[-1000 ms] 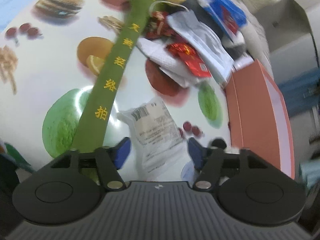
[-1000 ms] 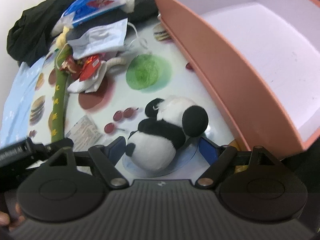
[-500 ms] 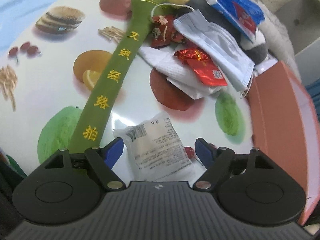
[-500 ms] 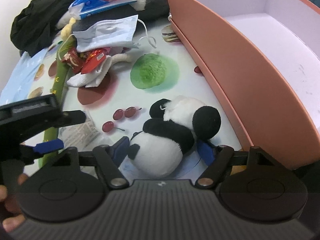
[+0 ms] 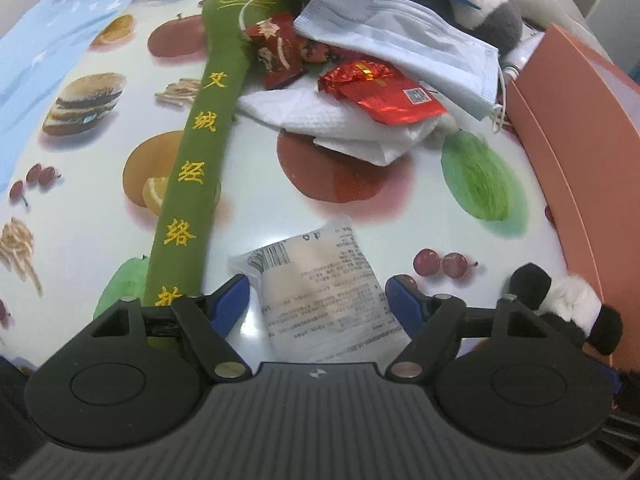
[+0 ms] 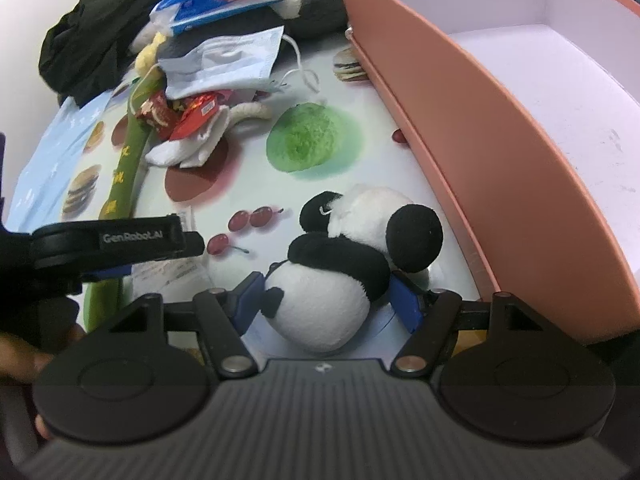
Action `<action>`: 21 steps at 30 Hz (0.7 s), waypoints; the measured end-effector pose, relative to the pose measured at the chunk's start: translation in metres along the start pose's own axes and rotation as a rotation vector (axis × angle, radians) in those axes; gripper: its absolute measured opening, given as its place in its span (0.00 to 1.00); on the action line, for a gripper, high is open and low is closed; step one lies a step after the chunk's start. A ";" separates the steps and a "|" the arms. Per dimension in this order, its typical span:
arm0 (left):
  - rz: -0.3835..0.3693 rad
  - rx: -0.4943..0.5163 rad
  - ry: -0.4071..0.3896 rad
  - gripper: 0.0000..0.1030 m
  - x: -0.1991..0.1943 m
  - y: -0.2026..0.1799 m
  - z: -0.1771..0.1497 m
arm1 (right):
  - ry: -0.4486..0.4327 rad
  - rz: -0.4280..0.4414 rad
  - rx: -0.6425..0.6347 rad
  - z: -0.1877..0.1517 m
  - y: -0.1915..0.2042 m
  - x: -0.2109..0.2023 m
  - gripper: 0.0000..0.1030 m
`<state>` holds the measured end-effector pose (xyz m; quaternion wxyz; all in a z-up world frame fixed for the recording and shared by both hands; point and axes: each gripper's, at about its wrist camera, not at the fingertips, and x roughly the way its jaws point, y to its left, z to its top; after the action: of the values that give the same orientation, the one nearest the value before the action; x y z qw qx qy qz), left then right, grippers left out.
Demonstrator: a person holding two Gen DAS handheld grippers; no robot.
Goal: Organize soft objects
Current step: 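Lift the panda plush with the right gripper while the left gripper grasps the white sachet, then carry the panda and sachet over the pink box and open both grippers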
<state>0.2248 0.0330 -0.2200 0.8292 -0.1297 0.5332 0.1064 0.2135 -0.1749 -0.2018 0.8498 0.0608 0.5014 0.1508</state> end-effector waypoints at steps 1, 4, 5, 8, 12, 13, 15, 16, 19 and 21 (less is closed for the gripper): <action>0.006 0.009 -0.004 0.69 0.000 -0.001 0.000 | -0.001 0.005 -0.002 0.000 -0.001 0.000 0.69; 0.007 0.018 -0.014 0.57 -0.002 0.002 0.001 | 0.005 0.026 0.012 0.000 -0.005 0.001 0.69; 0.003 0.015 -0.016 0.52 -0.003 0.004 0.001 | 0.004 0.028 0.011 0.000 -0.005 0.001 0.69; -0.020 0.003 -0.023 0.47 -0.007 0.010 0.002 | 0.000 0.026 0.001 0.001 -0.004 -0.002 0.67; -0.039 0.001 -0.050 0.46 -0.019 0.016 0.002 | -0.015 0.020 -0.014 0.003 -0.001 -0.008 0.66; -0.047 0.003 -0.056 0.46 -0.022 0.016 0.003 | -0.018 0.023 -0.017 0.004 -0.001 -0.010 0.66; -0.059 0.011 -0.062 0.46 -0.030 0.016 0.003 | -0.028 0.027 -0.019 0.005 0.000 -0.015 0.66; -0.067 0.014 -0.065 0.46 -0.034 0.017 0.004 | -0.034 0.028 -0.021 0.006 0.001 -0.018 0.66; -0.098 0.030 -0.077 0.46 -0.050 0.015 0.006 | -0.051 0.035 -0.026 0.009 0.003 -0.027 0.66; -0.118 0.047 -0.089 0.46 -0.062 0.012 0.007 | -0.065 0.042 -0.027 0.011 0.004 -0.036 0.66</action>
<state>0.2020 0.0445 -0.1617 0.8597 -0.1367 0.4897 0.0504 0.2060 -0.1820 -0.1654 0.8631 0.0645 0.4699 0.1733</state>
